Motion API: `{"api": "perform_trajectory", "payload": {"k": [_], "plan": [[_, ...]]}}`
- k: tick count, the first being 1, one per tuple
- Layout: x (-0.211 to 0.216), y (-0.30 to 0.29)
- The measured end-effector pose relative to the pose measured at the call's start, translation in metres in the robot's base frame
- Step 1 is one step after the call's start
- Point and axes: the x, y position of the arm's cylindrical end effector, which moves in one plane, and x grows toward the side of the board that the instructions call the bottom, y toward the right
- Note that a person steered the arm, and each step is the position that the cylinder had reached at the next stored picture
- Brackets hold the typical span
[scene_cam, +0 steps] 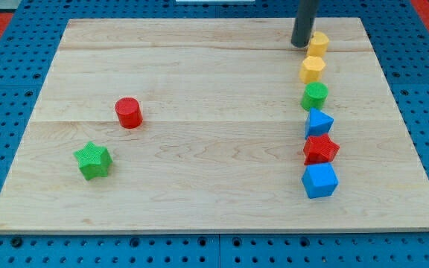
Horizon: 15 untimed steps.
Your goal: Push the red circle towards the top right of the board
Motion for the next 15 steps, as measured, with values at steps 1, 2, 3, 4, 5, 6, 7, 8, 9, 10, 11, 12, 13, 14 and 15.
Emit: {"api": "perform_trajectory", "payload": {"k": [1,2,3,4,5,6,7,8,9,10,11,12,13,14,15], "plan": [[0.035,-0.061],[0.077,-0.102],[0.123,-0.142],[0.169,-0.184],[0.207,-0.232],[0.206,-0.282],[0.176,-0.311],[0.169,-0.297],[0.169,-0.257],[0.166,-0.233],[0.158,-0.211],[0.145,-0.193],[0.125,-0.175],[0.110,-0.155],[0.099,-0.131]]}}
